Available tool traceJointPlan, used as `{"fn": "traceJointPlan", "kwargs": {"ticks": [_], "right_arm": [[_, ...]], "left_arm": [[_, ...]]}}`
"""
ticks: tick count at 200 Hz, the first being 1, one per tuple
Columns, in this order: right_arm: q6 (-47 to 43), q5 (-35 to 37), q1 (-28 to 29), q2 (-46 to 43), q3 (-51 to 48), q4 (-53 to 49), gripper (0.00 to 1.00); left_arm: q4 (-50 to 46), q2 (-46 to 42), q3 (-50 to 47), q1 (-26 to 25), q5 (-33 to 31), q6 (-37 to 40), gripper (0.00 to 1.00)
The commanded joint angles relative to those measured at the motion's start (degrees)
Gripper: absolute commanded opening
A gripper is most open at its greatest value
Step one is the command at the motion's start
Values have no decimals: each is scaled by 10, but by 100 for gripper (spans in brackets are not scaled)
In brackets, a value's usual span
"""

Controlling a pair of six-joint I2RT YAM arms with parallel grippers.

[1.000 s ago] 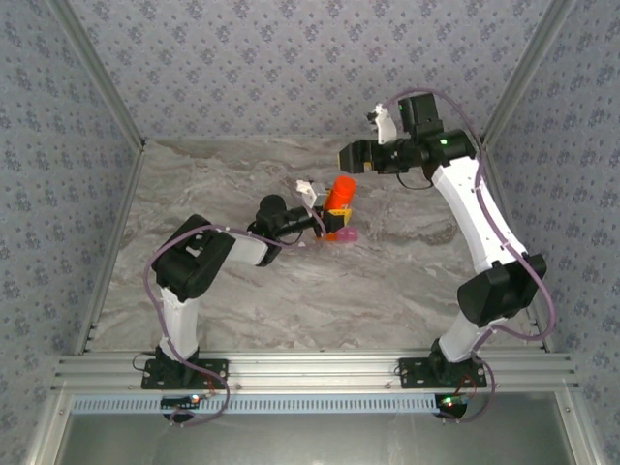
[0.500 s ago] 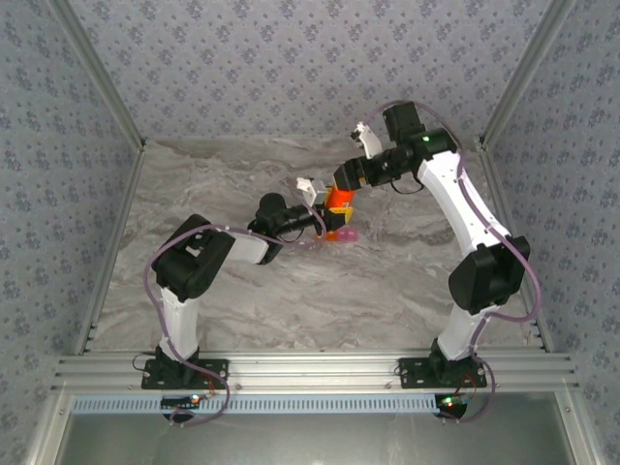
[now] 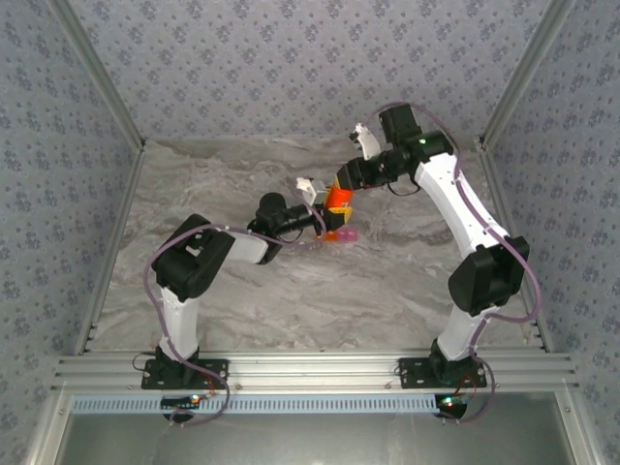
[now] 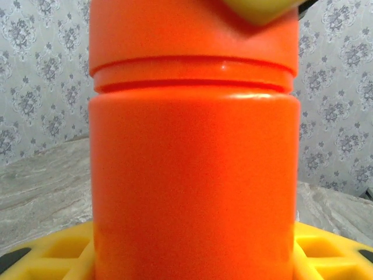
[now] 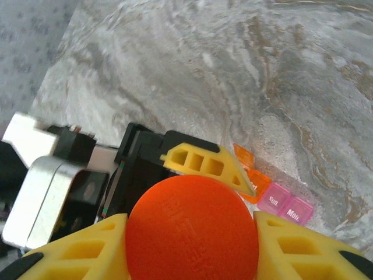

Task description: Sort the pills into containers

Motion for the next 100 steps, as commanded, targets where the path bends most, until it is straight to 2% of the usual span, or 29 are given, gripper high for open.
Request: {"fn": "traceJointPlan", "kwargs": {"ticks": [1,15,43,80,100], "right_arm": [[108,73,29,-5,-42,24,40],[149,121,42,-14,-67,37,40],[293,170,64,-54,-164,143,41],[348,205,87,-63,-197,180,41],[365,185,87,-67,-204,185,42]], "left_arm": [[48,-20,5,-6,-20,21,0],[43,-28,-6,-11,-49,41,0],[19,-45,-19,-23,-91,94,0],[-15,-52,-15,-35,-100,130,0],[-9,-49,-15,-35,-102,129,0]]}}
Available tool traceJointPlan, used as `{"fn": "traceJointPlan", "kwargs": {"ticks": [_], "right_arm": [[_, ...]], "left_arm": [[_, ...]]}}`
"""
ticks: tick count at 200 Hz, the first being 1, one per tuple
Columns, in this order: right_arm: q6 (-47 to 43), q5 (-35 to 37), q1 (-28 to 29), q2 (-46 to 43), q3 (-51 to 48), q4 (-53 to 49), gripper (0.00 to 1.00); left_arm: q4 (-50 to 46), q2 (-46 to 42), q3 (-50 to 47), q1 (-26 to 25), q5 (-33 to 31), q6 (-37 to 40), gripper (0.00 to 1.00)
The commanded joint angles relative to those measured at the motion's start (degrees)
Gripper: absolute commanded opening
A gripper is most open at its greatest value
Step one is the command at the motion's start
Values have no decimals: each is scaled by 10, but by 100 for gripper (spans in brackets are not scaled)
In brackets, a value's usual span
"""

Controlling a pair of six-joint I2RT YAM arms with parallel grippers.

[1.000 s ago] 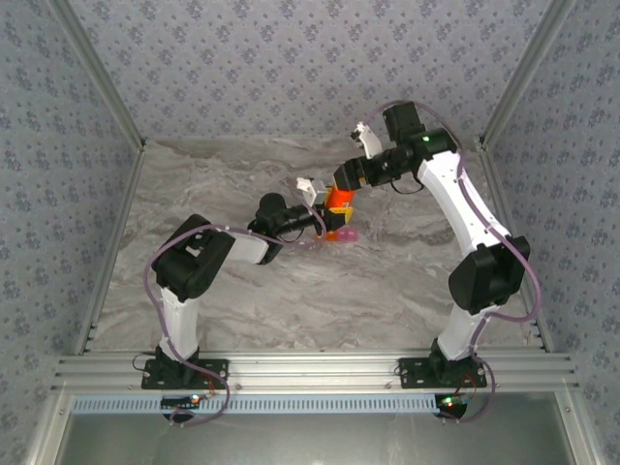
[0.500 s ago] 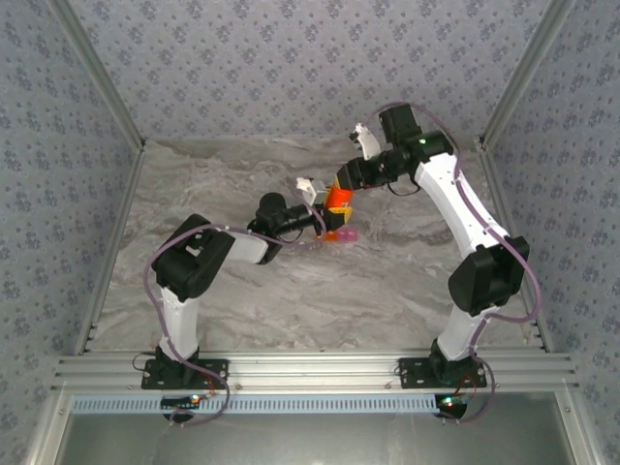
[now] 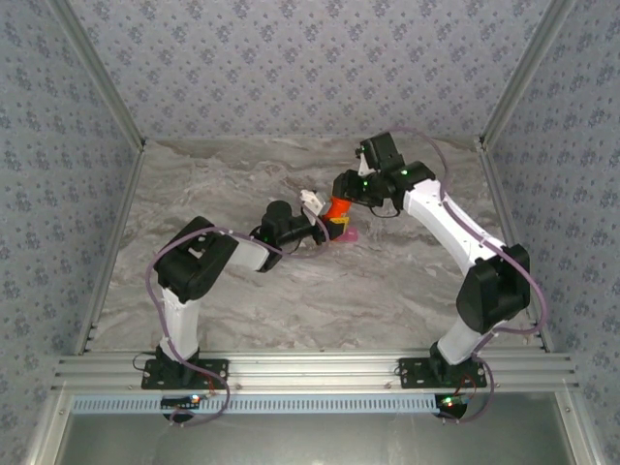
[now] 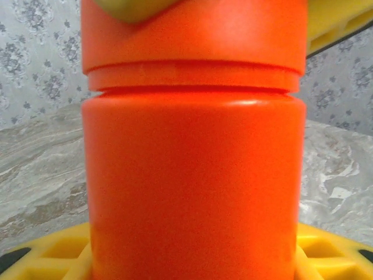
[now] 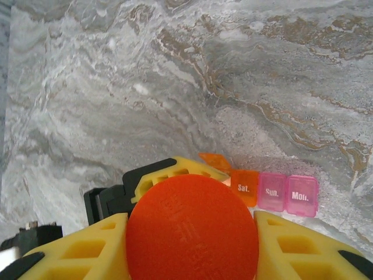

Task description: Sort the pills into containers

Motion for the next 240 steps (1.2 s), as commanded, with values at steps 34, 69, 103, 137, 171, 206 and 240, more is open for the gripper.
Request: {"fn": "traceJointPlan", "kwargs": {"ticks": [34,69,103,137,171,206,240], "right_arm": [[52,-27,2,-8,-7,4,50],[39,-61,-37,-33,21,-2,69],[18,-90,-72,-63,59,-29,81],[-86,-140,-106,-61,88,-39,82],[-339,-228,-102,-23,157,-123,81],[-381,-239,-102,5,179,-159,81],[-394,-231,-88,21,184,-176,79]], "left_arm": [[73,-45,20,-13,0,16,0],[85,-39,20,-8,2,0,0],[90,-35,22,-3,10,-13,0],[102,-30,25,3,39,-37,0],[110,-14,45,10,94,-80,0],[106,-12,49,10,104,-86,0],[108,-12,49,10,105,-87,0]]}}
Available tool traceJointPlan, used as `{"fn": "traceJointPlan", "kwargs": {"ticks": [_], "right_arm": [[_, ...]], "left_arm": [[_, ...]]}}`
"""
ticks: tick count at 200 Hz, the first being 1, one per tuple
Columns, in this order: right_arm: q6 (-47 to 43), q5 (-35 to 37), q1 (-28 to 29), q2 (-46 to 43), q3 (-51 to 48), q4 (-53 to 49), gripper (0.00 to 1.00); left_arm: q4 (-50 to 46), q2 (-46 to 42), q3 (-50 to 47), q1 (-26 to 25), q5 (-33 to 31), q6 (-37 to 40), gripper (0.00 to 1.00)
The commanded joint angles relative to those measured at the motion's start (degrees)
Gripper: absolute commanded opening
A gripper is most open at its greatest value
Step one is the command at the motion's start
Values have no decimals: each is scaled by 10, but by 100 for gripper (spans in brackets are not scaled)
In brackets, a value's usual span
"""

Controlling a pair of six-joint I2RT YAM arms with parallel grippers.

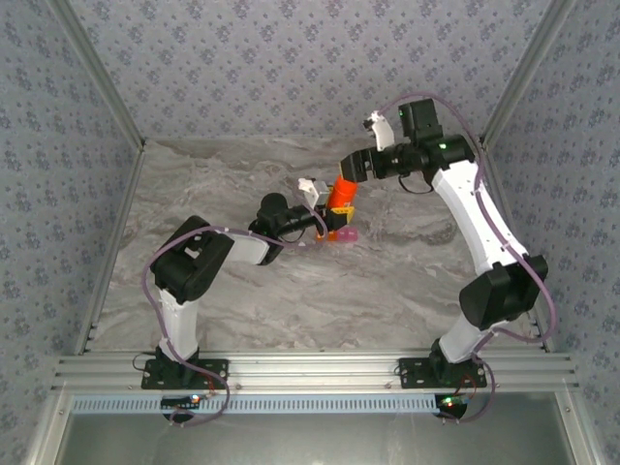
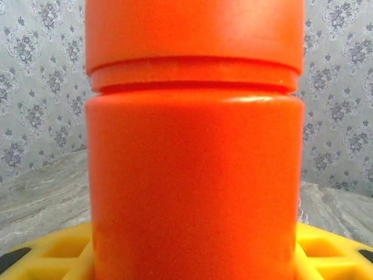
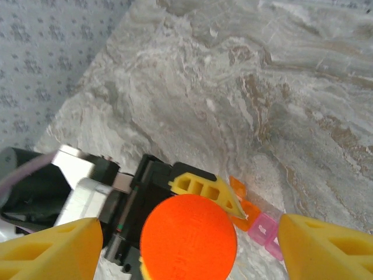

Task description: Sort the pills into containers

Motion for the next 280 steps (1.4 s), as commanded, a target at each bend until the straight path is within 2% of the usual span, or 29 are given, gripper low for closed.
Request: {"fn": "traceJointPlan", "kwargs": {"ticks": [1,122,161,179,207,221,252,280], "right_arm": [[-46,-10,10,11,16,-40,79],[-47,15,26,31,18,-59,63],[-42,26,34,33,18,-61,51],[-26,53,41,32,13,-58,45],[62,95,61,26,-22,-24,40],[142,144,75,22,-48,1,40],[303,168,98,5,-120,91,39],[362,209,124,-12,-163,141,39]], "left_arm": [[33,-2,14,2,15,-11,0],[35,-2,12,3,15,-14,0],[36,-2,12,4,13,-14,0],[37,-3,11,4,11,-14,0],[39,-6,7,4,0,-10,0],[42,-7,3,3,-9,-5,0],[21,-22,-8,-4,-38,35,0],[1,-30,-11,-11,-47,56,0]]}}
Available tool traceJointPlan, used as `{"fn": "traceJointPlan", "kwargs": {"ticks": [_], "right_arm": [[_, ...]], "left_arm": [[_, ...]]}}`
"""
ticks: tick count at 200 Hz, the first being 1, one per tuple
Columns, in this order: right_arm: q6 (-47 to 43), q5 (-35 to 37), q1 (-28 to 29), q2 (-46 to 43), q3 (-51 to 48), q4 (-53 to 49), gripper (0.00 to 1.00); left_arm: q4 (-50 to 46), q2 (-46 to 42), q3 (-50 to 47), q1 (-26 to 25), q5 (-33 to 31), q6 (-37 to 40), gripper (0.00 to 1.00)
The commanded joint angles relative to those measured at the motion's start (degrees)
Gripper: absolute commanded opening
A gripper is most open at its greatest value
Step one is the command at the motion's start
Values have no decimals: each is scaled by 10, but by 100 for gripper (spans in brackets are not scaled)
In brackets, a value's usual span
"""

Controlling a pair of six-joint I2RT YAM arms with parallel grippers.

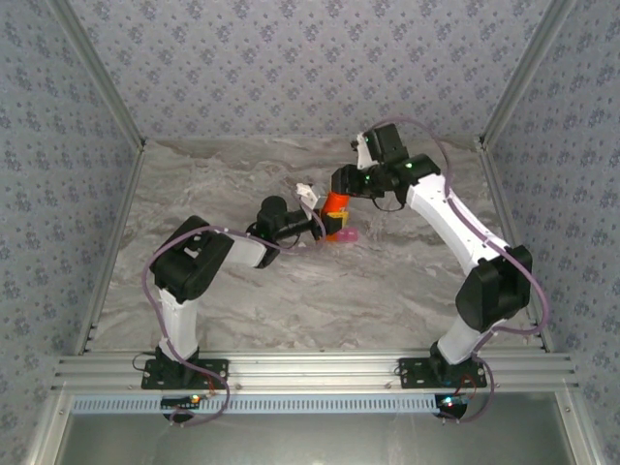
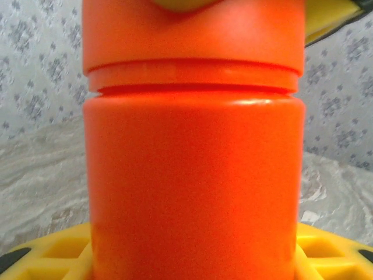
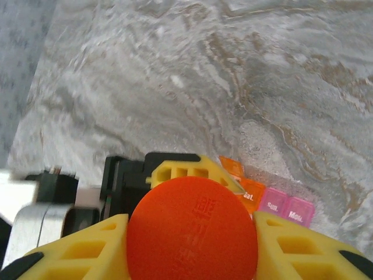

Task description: Sort the pills into containers

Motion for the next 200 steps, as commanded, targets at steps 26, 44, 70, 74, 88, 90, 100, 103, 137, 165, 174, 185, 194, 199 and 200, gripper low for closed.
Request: {"fn": "traceJointPlan", "kwargs": {"ticks": [26,44,70,74,88,90,100,103,137,165,174,185,194,199,200], "right_arm": [[124,50,44,-16,-49,37,39],[127,39,43,-20,-48,33,40],[122,31,35,-25,-36,26,43],[121,28,33,-26,-32,25,45],[114,17,23,-27,-17,18,55],[113,16,21,-28,-14,16,56],[108,9,9,-30,1,7,62],[108,6,6,-32,5,5,64],[70,-30,-30,-68,28,-10,78],[6,-80,-63,-75,49,-25,84],[-29,-118,-74,-71,53,-16,84],[-94,-170,-84,-56,70,-26,84],[-162,-198,-85,-42,87,-48,83],[-203,-204,-83,-37,96,-64,83],[-209,-205,-83,-35,97,-68,83]], "left_arm": [[69,-28,13,-17,-14,27,0],[69,-26,15,-16,-14,25,0],[72,-23,18,-15,-14,18,0],[73,-22,19,-14,-14,17,0],[75,-19,20,-13,-13,13,0],[75,-19,20,-13,-13,12,0],[76,-17,21,-11,-13,9,0],[77,-17,21,-11,-13,8,0],[80,-15,22,-9,-9,1,0],[89,-10,26,-5,4,-13,0],[93,-8,26,-4,10,-18,0],[93,-6,29,-4,20,-24,0],[92,-6,31,-3,24,-27,0],[92,-4,32,-2,25,-28,0],[92,-4,32,-3,25,-29,0]]}}
